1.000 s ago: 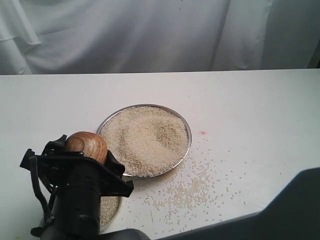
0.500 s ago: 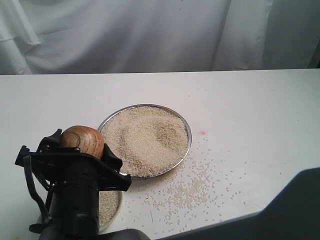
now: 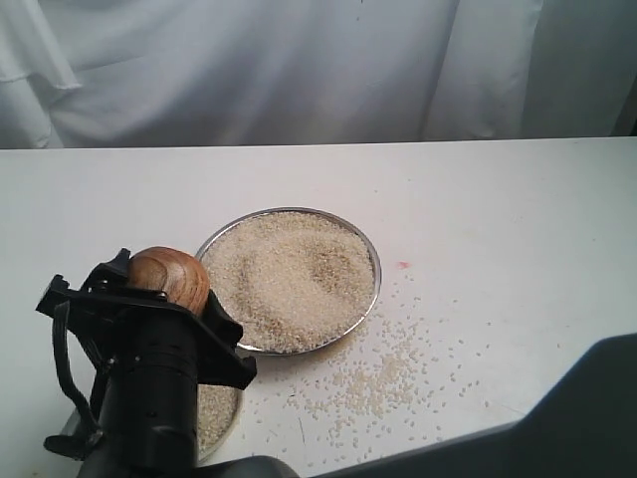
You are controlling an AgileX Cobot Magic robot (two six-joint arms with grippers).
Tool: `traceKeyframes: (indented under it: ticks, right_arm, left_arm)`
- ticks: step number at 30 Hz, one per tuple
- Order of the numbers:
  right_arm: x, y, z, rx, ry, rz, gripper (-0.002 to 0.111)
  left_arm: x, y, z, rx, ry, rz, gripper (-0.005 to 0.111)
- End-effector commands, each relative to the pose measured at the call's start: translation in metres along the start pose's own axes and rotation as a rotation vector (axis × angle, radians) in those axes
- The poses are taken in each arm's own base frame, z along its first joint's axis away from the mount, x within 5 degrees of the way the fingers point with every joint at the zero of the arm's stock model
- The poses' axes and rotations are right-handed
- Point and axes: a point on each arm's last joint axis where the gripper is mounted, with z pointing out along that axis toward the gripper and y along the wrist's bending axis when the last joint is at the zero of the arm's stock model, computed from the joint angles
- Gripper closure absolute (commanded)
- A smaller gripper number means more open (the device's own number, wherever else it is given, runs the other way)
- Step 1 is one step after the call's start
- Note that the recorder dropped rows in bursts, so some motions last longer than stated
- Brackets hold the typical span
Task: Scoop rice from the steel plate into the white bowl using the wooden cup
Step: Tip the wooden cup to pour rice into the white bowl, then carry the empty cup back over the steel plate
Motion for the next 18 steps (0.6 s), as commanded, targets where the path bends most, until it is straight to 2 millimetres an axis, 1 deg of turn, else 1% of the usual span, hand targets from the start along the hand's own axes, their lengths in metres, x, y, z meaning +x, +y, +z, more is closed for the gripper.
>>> traceKeyframes:
  ticks: [1,3,4,7,8,9,11,13,14,16,18]
  right_arm:
    - [0.009,-0.004,-0.002,0.022,0.052,0.032,0.108]
    - [0.010,-0.004,0.000,0.020,0.055,0.077,0.108]
    - [0.015,-0.003,0.004,0.014,0.065,0.136,0.108]
    - [0.031,-0.005,0.012,-0.011,0.051,0.214,0.108]
    - [0.040,-0.004,0.016,-0.056,0.021,0.270,0.108]
    - [0.055,-0.001,0.022,-0.133,-0.033,0.365,0.108]
    - [0.070,0.000,0.025,-0.228,-0.124,0.467,0.108]
    - [0.092,0.000,0.028,-0.299,-0.209,0.575,0.108]
    - [0.107,-0.001,0.029,-0.340,-0.308,0.655,0.108]
    - [0.123,-0.001,0.034,-0.354,-0.420,0.735,0.108]
    - [0.140,0.005,0.045,-0.357,-0.474,0.798,0.108]
  left_arm:
    - [0.000,0.000,0.000,-0.001,-0.014,-0.002,0.107]
    - [0.000,0.000,0.000,-0.001,-0.014,-0.002,0.107]
    - [0.000,0.000,0.000,-0.001,-0.014,-0.002,0.107]
    - [0.000,0.000,0.000,-0.001,-0.014,-0.002,0.107]
    - [0.000,0.000,0.000,-0.001,-0.014,-0.002,0.107]
    - [0.000,0.000,0.000,-0.001,-0.014,-0.002,0.107]
    - [0.000,0.000,0.000,-0.001,-0.014,-0.002,0.107]
    - [0.000,0.000,0.000,-0.001,-0.014,-0.002,0.107]
    - [0.000,0.000,0.000,-0.001,-0.014,-0.002,0.107]
    - [0.000,0.000,0.000,-0.001,-0.014,-0.002,0.107]
    - [0.000,0.000,0.000,-0.001,-0.014,-0.002,0.107]
